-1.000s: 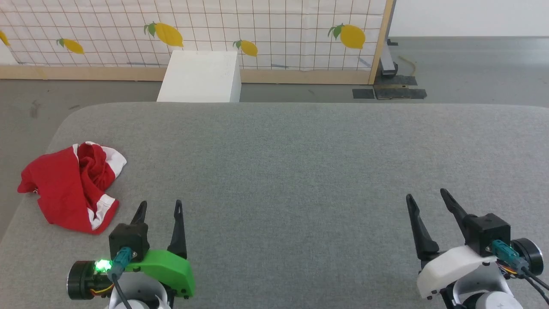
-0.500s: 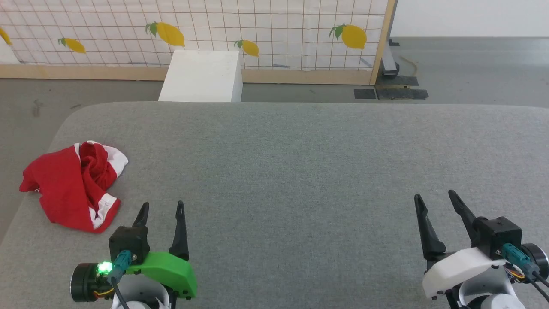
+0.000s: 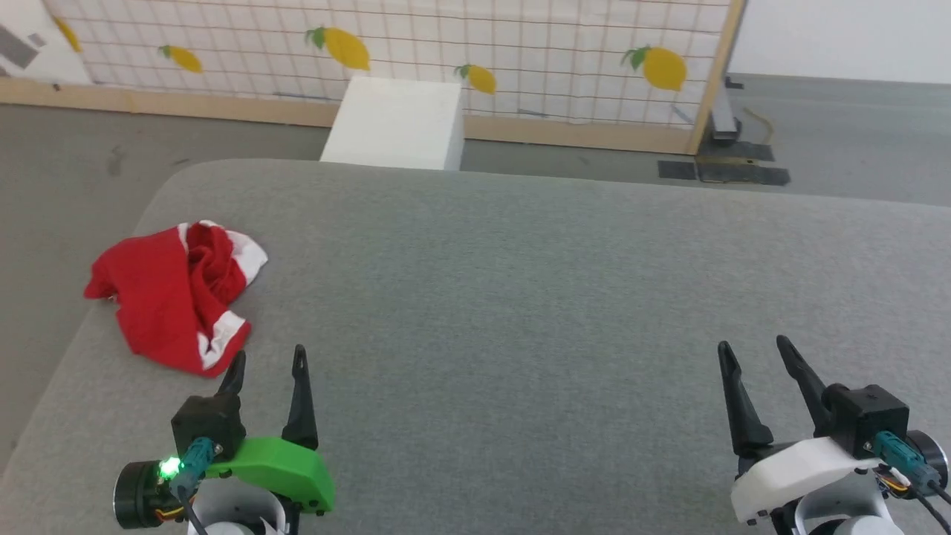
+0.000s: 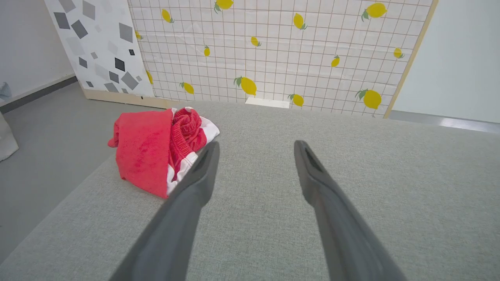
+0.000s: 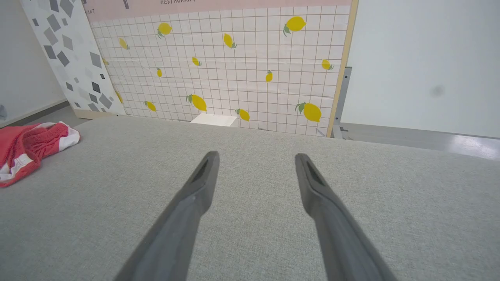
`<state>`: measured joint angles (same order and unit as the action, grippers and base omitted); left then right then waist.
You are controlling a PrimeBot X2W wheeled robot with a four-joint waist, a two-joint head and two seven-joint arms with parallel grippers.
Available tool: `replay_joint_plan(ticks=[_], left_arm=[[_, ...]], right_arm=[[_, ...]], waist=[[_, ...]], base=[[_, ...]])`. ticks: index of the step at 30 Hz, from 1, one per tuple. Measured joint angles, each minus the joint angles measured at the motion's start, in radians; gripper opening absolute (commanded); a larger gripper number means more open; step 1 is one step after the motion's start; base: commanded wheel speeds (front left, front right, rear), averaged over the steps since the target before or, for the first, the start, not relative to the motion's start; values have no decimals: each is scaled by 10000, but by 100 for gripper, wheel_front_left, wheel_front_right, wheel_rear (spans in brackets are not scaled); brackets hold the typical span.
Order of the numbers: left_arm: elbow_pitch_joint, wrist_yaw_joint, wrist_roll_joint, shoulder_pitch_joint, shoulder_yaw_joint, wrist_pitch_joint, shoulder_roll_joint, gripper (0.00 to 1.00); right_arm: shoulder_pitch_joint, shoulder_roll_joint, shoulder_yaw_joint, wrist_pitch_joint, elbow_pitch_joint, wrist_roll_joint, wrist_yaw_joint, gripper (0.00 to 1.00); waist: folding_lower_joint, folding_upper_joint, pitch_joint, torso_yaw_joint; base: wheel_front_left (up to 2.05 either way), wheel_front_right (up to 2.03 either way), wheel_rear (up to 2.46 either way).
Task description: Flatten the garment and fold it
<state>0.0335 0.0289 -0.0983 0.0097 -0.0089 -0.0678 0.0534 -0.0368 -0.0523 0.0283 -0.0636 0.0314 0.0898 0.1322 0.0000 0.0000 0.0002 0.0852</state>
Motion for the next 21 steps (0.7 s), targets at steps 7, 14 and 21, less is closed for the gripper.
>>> replay_joint_plan(ticks=[7,14,21], left_arm=[[46,71,-92,6,10,-146,0,100],[190,77,-165,27,-46,-309,0,100],[255,107,-203,121,-58,-412,0,100]], right_arm=[[-51,0,-15,-176,69,161,0,100],[-68,0,-27,-316,155,274,0,100],[-168,2,-58,-439,247,424,0,100]], waist=[[0,0,-11,581],[0,0,-38,1171],[0,0,-69,1756]], base=[[0,0,0],[0,0,0],[0,0,0]])
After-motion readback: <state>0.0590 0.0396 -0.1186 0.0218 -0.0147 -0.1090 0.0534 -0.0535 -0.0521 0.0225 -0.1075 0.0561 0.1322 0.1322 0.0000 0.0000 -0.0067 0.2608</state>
